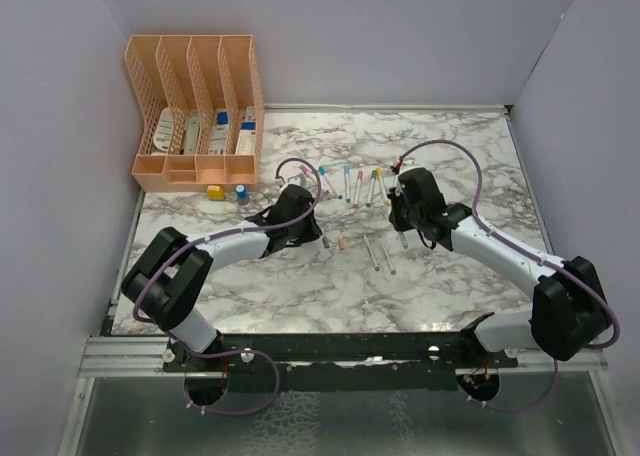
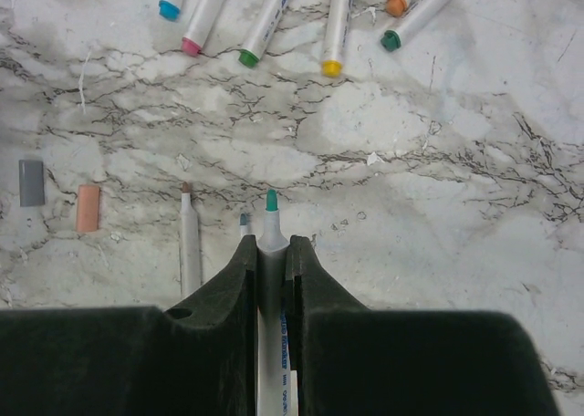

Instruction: Open the pen caps

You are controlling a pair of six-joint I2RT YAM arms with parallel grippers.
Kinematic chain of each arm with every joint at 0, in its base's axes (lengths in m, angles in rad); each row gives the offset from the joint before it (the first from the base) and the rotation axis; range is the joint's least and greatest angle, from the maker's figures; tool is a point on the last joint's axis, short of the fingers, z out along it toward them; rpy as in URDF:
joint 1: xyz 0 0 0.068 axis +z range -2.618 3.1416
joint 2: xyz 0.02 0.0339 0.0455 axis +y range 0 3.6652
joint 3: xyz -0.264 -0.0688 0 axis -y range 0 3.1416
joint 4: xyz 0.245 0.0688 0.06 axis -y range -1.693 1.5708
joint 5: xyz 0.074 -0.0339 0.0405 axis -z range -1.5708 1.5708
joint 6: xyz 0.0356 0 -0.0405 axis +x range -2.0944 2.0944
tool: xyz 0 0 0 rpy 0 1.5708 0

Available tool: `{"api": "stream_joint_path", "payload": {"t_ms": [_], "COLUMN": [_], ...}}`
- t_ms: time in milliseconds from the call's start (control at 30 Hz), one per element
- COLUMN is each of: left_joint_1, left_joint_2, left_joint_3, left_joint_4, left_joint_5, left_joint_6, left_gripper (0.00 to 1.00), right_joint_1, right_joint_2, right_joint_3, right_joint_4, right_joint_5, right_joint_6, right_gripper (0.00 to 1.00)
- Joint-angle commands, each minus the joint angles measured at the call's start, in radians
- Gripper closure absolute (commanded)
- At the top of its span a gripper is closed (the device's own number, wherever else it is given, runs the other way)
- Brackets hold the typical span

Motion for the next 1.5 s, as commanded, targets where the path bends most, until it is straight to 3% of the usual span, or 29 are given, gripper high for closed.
{"api": "stream_joint_path", "payload": {"t_ms": [0, 333, 767, 967, 1467], "left_joint_1": [-0.009, -0.015, -0.017, -0.016, -0.005], "left_joint_2": [0.027, 0.047, 0.037, 0.025, -0.245], "left_joint_3": [-0.015, -0.046, -0.086, -0.089, -0.006], "left_joint_4": [0.001, 0.014, 0.010, 0.002, -0.145], "left_joint_5": [-0.052, -0.044, -0.028, -0.020, -0.101], "left_joint_6": [-0.017, -0.032, -0.048, -0.051, -0.010], "left_gripper": [1.00, 1.00, 0.65, 0.61, 0.53], "right_joint_1": [-0.018, -0.041, -0.045, -0.045, -0.045], "right_joint_2": [0.018, 0.082, 0.137, 0.163, 0.246], "right_joint_3": [-0.010, -0.006, -0.007, -0.013, -0.014], "right_joint_4": [0.022, 0.024, -0.005, -0.016, -0.086], "right_joint_5": [0.015, -0.020, -0.063, -0.079, -0.106], "right_joint_6": [-0.001, 0.009, 0.022, 0.023, 0.064], "right_gripper": [0.99, 0.99, 0.99, 0.99, 0.95]}}
